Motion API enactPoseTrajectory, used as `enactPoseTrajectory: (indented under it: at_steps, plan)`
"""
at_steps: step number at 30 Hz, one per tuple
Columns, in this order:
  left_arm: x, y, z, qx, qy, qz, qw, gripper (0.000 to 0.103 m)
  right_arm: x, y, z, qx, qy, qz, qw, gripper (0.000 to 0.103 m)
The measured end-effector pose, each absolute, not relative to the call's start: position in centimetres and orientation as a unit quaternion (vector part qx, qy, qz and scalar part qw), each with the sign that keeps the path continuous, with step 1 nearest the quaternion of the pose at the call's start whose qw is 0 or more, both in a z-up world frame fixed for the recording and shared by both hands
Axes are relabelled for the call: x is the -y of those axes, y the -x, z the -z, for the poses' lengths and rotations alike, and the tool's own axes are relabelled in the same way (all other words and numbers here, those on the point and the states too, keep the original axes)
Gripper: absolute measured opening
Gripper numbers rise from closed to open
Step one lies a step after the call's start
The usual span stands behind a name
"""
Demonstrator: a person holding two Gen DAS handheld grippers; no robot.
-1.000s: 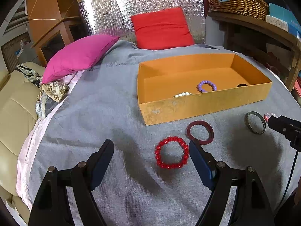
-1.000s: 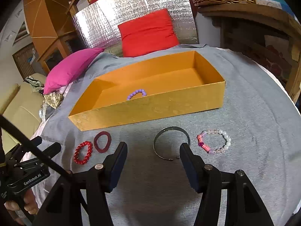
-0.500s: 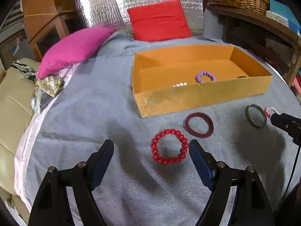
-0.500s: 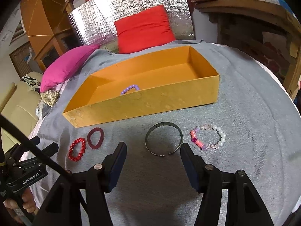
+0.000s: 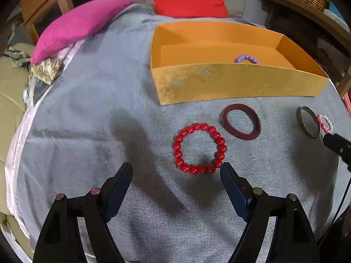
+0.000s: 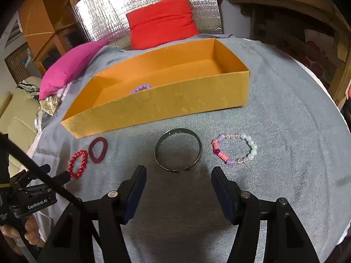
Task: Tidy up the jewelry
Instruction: 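Lower the left gripper onto the red bead bracelet while the right lowers to the metal bangle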
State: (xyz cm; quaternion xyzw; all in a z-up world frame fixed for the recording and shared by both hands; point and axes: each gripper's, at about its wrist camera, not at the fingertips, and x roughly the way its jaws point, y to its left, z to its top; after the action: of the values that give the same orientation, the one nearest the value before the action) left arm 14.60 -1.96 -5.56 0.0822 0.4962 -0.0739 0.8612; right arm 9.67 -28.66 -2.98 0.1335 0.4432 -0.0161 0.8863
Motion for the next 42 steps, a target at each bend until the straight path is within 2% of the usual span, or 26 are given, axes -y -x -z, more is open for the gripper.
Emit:
enactPoseTrajectory:
  at_steps: [10,13,20,25,32,42]
  plan:
    - [0.1,-16.2,6.3,-0.514,-0.052,0.077,0.853,0.082,27.8,-11.4,4.9,-0.474,-0.11,0.018,0.873,0.07]
    - [-0.4,-16.6,6.6,-0.517,-0.047,0.087,0.851,0.082,27.0,-12.4,5.1,-0.474,-0.092,0.022,0.875,0.074]
    - [-0.2,-17.1,7.3,-0.521,-0.036,0.112,0.845,0.082,25.5,-13.9,5.6,-0.464,-0.058,0.036,0.883,0.075]
    - [0.6,-17.5,7.5,-0.52,-0.024,0.123,0.845,0.082,24.5,-14.9,5.7,-0.457,-0.032,0.045,0.888,0.073]
    - [1.5,-17.9,7.9,-0.522,-0.009,0.133,0.842,0.082,23.9,-15.8,5.8,-0.45,-0.031,0.045,0.891,0.065]
    - [2.7,-18.4,8.2,-0.512,-0.014,0.148,0.846,0.082,24.5,-15.2,5.8,-0.443,-0.047,0.039,0.894,0.064]
